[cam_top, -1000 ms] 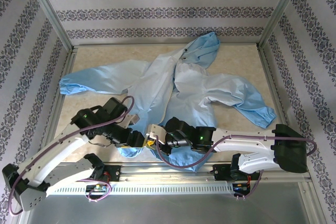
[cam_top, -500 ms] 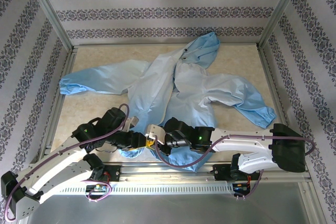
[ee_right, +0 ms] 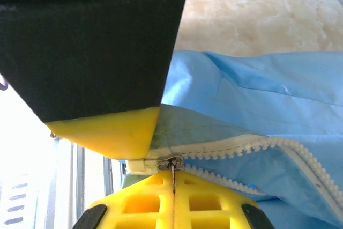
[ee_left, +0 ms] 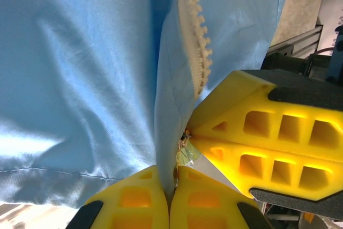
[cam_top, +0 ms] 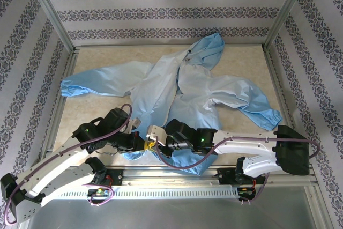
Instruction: Zip up the jacket
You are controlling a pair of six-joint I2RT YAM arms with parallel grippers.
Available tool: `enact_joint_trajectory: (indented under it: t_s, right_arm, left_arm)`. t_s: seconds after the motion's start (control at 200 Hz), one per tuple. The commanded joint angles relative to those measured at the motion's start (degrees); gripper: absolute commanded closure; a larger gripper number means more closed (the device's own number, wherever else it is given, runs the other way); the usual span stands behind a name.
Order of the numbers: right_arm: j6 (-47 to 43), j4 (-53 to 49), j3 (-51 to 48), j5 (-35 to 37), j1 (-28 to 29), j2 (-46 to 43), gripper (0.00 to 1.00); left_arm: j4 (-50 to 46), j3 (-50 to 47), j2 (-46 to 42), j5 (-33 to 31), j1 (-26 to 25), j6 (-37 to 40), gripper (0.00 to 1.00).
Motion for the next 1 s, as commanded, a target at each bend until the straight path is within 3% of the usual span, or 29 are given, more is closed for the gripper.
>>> enact_joint_trajectory:
  t_s: [0.0, 0.66, 0.994]
  right_arm:
    - [1.4, -1.4, 2.1, 4.7, -1.2, 1.1, 1.00]
    - [1.8, -4.1, 4.5, 7.6, -6.3, 2.9, 1.00]
    - [-2.3, -7.0, 7.2, 8.0, -12.4, 3.9, 1.00]
  left_arm:
    - [-7.7, 2.3, 0.4, 2.0, -0.5, 3.7, 1.00]
    - [-14.1, 6.2, -0.3, 2.2, -0.5, 8.0, 1.00]
    - [-22.8, 11.5, 0.1, -3.3, -0.4, 11.8, 1.00]
